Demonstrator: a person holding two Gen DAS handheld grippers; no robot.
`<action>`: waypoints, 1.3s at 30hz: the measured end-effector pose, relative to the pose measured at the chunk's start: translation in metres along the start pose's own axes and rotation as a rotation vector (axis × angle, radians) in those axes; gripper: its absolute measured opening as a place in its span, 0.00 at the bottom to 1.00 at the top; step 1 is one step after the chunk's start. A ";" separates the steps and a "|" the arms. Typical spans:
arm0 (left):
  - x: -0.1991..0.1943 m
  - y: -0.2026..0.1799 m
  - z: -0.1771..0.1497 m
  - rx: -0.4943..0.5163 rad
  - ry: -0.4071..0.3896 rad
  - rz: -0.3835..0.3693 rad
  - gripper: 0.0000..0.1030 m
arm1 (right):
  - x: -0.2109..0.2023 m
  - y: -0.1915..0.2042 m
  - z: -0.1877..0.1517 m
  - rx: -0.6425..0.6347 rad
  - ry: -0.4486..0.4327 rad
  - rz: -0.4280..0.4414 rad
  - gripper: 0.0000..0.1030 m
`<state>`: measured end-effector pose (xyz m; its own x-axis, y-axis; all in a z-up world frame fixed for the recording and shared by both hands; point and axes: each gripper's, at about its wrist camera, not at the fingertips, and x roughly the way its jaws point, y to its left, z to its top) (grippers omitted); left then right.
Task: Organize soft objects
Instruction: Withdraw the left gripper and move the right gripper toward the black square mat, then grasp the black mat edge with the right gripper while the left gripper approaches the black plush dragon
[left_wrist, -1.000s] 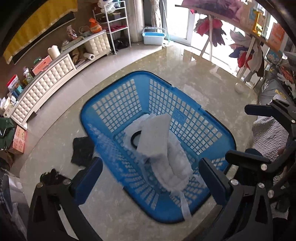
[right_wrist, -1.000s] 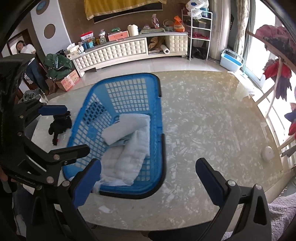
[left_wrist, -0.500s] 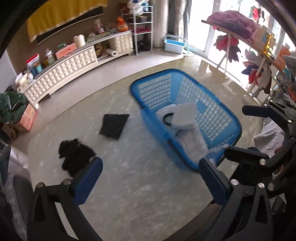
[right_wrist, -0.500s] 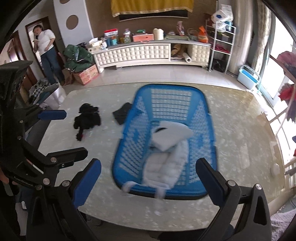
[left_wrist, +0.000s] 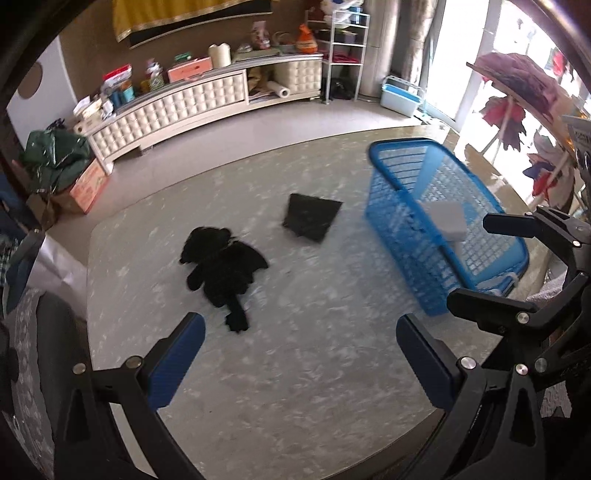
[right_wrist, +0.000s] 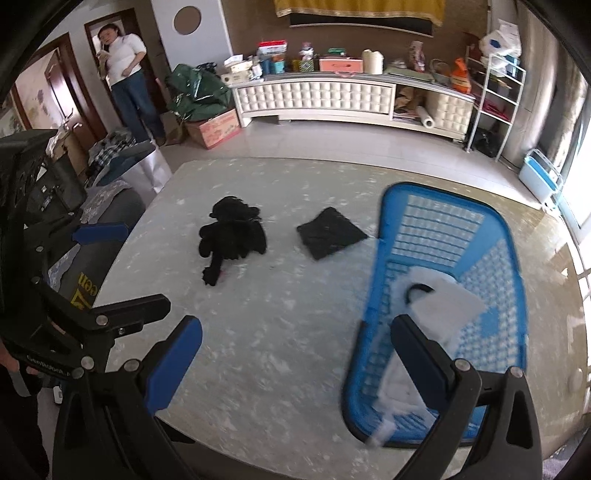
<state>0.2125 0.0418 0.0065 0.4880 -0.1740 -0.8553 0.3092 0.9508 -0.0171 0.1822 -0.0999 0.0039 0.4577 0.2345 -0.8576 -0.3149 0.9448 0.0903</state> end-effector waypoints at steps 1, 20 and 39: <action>0.001 0.006 -0.002 -0.009 0.002 0.002 1.00 | 0.004 0.002 0.003 -0.004 0.002 0.005 0.99; 0.074 0.102 -0.001 -0.189 0.057 0.005 1.00 | 0.106 0.030 0.062 -0.029 0.111 -0.014 0.99; 0.152 0.149 0.024 -0.247 0.116 0.020 1.00 | 0.194 0.010 0.099 -0.011 0.241 -0.089 0.99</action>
<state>0.3526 0.1511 -0.1133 0.3913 -0.1377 -0.9099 0.0851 0.9899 -0.1132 0.3505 -0.0223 -0.1111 0.2733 0.0877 -0.9579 -0.2920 0.9564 0.0043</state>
